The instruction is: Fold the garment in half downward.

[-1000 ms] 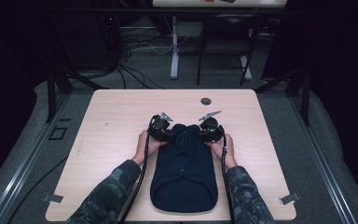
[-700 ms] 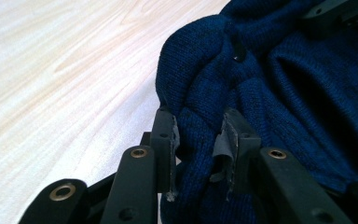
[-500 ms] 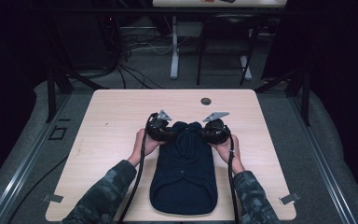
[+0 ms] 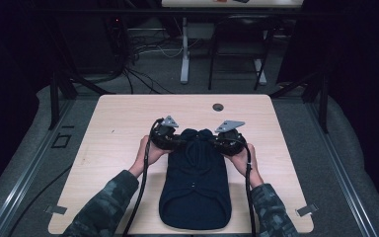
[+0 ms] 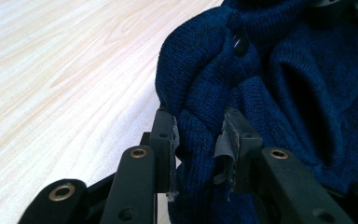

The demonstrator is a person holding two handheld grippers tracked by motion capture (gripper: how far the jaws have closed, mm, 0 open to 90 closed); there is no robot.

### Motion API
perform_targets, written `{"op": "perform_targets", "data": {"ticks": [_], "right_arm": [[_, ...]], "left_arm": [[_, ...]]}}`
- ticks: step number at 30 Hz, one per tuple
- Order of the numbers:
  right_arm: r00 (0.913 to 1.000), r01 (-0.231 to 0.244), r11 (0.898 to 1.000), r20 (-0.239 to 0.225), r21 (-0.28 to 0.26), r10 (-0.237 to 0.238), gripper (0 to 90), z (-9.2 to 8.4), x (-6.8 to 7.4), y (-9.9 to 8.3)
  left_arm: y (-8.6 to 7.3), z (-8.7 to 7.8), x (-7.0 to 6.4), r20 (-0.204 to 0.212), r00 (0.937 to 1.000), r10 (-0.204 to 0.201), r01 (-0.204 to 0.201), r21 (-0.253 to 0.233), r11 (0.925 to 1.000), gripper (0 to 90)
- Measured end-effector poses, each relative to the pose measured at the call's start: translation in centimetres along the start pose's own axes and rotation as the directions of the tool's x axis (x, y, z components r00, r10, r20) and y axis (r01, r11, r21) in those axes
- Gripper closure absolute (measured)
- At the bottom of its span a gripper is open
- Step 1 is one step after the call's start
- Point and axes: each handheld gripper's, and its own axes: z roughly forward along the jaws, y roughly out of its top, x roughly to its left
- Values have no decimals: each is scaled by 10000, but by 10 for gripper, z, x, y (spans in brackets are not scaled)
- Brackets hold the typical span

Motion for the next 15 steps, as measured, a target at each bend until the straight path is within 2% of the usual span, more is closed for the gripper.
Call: {"op": "perform_targets", "data": {"ticks": [3, 5, 10, 15], "right_arm": [[9996, -186, 9998, -192, -45, 185, 768, -4, 0, 1], [9993, -309, 9995, -219, -44, 308, 755, -6, -1, 1], [9969, -637, 9977, -441, 233, 647, 738, -7, -6, -2], [9938, -904, 9957, -628, 221, 916, 724, -9, -10, -4]], "left_arm": [[1, -5, -3, -151, 9996, 231, -235, -271, 9994, 710], [2, -9, -8, -312, 9973, 665, -680, -494, 9965, 717], [4, -14, -13, -281, 9952, 940, -957, -686, 9930, 724], [7, -17, -19, -342, 9906, 1323, -1347, -827, 9874, 725]]}}
